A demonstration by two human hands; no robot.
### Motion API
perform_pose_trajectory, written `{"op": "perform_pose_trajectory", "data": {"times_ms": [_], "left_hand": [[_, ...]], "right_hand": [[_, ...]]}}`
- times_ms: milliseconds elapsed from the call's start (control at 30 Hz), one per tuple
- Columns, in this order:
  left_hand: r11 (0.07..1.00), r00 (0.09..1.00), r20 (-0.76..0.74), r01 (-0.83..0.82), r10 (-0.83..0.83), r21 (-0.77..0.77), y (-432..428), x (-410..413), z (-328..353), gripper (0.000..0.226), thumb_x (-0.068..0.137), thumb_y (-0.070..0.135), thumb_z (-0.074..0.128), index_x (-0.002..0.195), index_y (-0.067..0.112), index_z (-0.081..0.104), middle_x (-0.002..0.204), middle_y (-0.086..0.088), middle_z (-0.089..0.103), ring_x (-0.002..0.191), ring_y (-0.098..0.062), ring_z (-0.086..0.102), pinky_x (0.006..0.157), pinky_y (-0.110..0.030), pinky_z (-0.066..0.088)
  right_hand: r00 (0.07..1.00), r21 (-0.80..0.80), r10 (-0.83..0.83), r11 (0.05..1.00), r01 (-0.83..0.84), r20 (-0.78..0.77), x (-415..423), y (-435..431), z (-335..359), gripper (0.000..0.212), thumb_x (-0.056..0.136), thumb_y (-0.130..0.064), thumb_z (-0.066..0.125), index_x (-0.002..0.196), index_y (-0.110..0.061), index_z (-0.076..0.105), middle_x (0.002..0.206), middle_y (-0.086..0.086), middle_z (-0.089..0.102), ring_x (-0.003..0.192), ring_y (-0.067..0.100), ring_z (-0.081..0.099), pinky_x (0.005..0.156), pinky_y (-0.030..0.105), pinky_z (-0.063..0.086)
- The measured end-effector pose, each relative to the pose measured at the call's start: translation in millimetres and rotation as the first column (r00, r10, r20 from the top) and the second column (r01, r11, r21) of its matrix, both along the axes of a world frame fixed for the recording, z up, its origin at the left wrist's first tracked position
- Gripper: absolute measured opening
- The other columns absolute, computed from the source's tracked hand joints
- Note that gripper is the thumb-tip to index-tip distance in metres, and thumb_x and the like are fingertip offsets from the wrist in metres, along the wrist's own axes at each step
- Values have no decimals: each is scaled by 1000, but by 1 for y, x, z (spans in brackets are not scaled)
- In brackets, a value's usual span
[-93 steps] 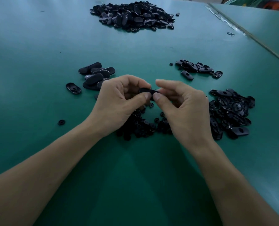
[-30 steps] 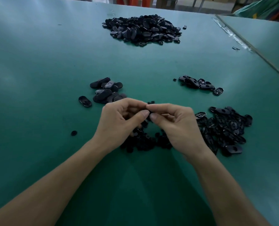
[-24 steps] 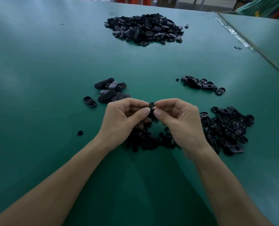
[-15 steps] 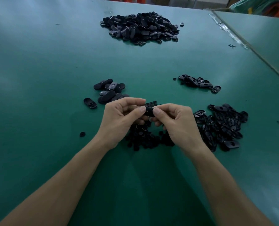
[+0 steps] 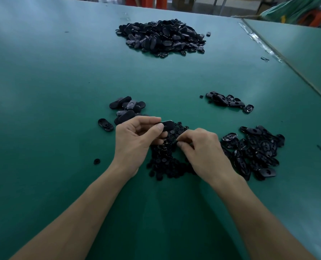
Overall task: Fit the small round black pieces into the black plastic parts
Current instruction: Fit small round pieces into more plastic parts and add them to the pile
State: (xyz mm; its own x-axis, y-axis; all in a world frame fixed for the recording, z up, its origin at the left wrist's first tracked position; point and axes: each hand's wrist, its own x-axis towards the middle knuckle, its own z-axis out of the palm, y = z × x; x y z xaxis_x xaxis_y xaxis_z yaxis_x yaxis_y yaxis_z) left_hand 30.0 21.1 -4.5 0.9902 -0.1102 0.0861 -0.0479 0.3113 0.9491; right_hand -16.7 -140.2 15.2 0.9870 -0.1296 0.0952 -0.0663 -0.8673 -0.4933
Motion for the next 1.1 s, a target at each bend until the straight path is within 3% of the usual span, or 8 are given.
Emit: {"op": "perform_pose_trajectory", "data": {"times_ms": [133, 267, 333, 500, 600, 800, 933, 1100], "left_hand": [[1000, 1000, 0, 20, -20, 22, -1, 0, 0, 11, 86, -5, 71, 91, 5, 73, 76, -10, 75, 69, -20, 74, 57, -22, 56], [998, 999, 11, 41, -41, 44, -1, -1, 0, 14, 85, -6, 72, 90, 7, 74, 79, -9, 76, 72, -22, 75, 57, -21, 56], [998, 998, 9, 54, -54, 43, -1, -1, 0, 17, 85, -7, 71, 92, 8, 74, 81, -9, 76, 75, -23, 76, 58, -21, 56], [996, 997, 24, 73, -74, 58, 0, -2, 0, 22, 84, -8, 72, 90, 13, 75, 79, -5, 77, 74, -21, 75, 58, -20, 55], [993, 996, 30, 85, -88, 79, 0, -2, 0, 22, 84, -8, 72, 89, 13, 74, 78, -3, 77, 72, -18, 75, 57, -20, 55], [989, 994, 30, 105, -109, 100, 0, -2, 0, 25, 83, -10, 72, 88, 14, 74, 78, -5, 77, 73, -19, 76, 58, -20, 55], [987, 992, 29, 118, -121, 106, -1, -2, -1, 27, 82, -12, 72, 86, 14, 74, 78, -5, 77, 71, -18, 75, 57, -20, 55], [978, 987, 69, 134, -146, 160, 1, -3, 0, 27, 82, -12, 73, 88, 14, 75, 78, -6, 77, 68, -16, 71, 60, -21, 56]], "right_hand": [[995, 17, -6, 1000, 5, 101, -4, 0, 3, 12, 94, -27, 62, 94, -22, 73, 87, -4, 62, 80, 13, 58, 77, 31, 50], [977, 224, -112, 972, 70, 184, -9, -1, 8, 15, 89, -18, 65, 74, -21, 64, 65, -9, 63, 64, 7, 58, 60, 18, 46], [970, 327, -157, 941, 90, 185, -14, 0, 10, 17, 86, -16, 67, 71, -22, 63, 65, -11, 64, 60, 3, 58, 56, 10, 42], [970, 501, -174, 863, 67, 172, -21, 3, 13, 15, 86, -15, 69, 78, -27, 67, 69, -14, 68, 58, 2, 61, 53, 15, 47], [972, 502, -143, 864, 31, 186, -20, 3, 14, 16, 87, -13, 71, 84, -29, 72, 71, -16, 70, 61, 2, 63, 56, 14, 47], [975, 448, -78, 894, -24, 206, -17, 8, 13, 23, 90, -10, 70, 102, -28, 77, 87, -16, 73, 82, -1, 67, 75, 10, 48], [971, 505, -118, 863, -4, 209, -13, 13, 11, 23, 86, -10, 73, 92, -32, 70, 77, -14, 71, 74, 4, 68, 72, 17, 54], [970, 494, -127, 869, 8, 208, -10, 21, 9, 24, 84, -8, 75, 83, -32, 70, 75, -18, 72, 73, 0, 69, 71, 15, 55]]}}
